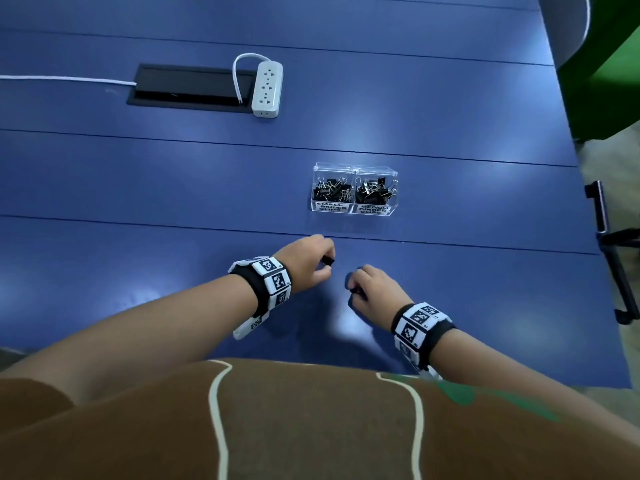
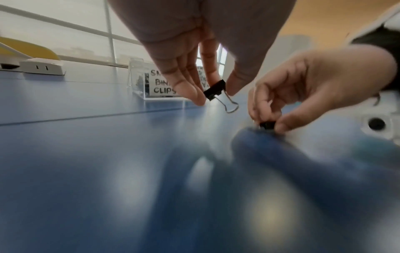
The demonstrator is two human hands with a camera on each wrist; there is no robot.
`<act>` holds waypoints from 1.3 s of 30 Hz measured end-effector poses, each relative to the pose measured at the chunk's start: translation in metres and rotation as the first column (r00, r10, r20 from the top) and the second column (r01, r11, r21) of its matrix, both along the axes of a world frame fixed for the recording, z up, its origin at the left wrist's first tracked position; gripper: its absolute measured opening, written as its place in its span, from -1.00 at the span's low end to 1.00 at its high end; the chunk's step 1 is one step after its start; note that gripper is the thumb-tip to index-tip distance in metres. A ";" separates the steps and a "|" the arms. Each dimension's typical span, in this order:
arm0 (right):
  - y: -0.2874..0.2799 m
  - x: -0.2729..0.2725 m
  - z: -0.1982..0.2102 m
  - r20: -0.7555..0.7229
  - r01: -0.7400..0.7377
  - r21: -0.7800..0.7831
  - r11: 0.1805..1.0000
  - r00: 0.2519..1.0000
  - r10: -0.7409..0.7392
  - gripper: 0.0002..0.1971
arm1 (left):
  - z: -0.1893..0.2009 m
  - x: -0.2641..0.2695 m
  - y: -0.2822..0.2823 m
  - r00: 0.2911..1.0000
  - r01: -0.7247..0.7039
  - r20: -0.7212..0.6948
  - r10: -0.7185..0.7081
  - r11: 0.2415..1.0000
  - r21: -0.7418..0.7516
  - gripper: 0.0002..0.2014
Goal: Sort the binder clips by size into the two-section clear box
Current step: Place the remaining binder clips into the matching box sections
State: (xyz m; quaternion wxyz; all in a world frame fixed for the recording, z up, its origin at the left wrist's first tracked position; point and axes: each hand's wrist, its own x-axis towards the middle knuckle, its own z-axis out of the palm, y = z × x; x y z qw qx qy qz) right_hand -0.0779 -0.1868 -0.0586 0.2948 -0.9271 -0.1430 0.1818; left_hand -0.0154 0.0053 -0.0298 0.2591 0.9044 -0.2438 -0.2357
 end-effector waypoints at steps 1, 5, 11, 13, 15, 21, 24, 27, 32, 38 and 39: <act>-0.004 0.007 0.007 -0.027 0.093 0.019 0.996 0.995 -0.092 -0.88 | 0.006 0.008 -0.008 0.999 -0.035 0.028 0.037 0.998 -0.054 -0.87; -0.025 0.054 0.037 -0.111 0.492 0.189 0.850 0.871 -0.479 -0.87 | 0.028 0.052 -0.043 0.988 -0.136 0.049 0.149 0.969 -0.208 -0.76; -0.058 0.129 0.070 0.050 0.601 0.232 0.765 0.778 -0.627 -0.88 | 0.032 0.111 -0.079 0.976 -0.133 0.159 0.151 0.984 -0.121 -0.73; -0.058 0.145 0.070 0.062 0.570 0.177 0.803 0.807 -0.587 -0.85 | 0.025 0.122 -0.082 0.975 -0.112 0.192 0.116 0.993 -0.032 -0.73; -0.055 0.156 0.064 0.051 0.520 0.094 0.849 0.849 -0.526 -0.84 | 0.016 0.127 -0.083 0.977 -0.074 0.205 0.062 0.996 0.053 -0.72; -0.050 0.167 0.044 0.051 0.417 -0.053 0.908 0.909 -0.414 -0.88 | -0.002 0.125 -0.083 0.955 -0.040 0.297 -0.002 0.990 0.136 -0.71; -0.048 0.170 0.039 0.056 0.413 -0.014 0.911 0.910 -0.411 -0.88 | -0.005 0.121 -0.083 0.943 -0.061 0.332 0.012 0.989 0.138 -0.74; -0.045 0.170 0.035 0.085 0.356 -0.042 0.934 0.932 -0.352 -0.86 | -0.007 0.119 -0.082 0.942 -0.063 0.335 0.016 0.989 0.131 -0.71; -0.045 0.167 0.033 0.100 0.345 -0.014 0.939 0.934 -0.342 -0.84 | -0.001 0.117 -0.076 0.953 -0.095 0.291 0.083 0.995 0.026 -0.62; -0.062 0.178 0.038 0.155 0.514 0.118 0.850 0.836 -0.527 -0.83 | 0.009 0.127 -0.049 0.859 -0.428 0.239 0.452 0.891 -0.151 -0.73; -0.062 0.181 0.037 0.122 0.540 0.092 0.836 0.828 -0.548 -0.82 | 0.008 0.131 -0.043 0.820 -0.512 0.209 0.532 0.846 -0.147 -0.72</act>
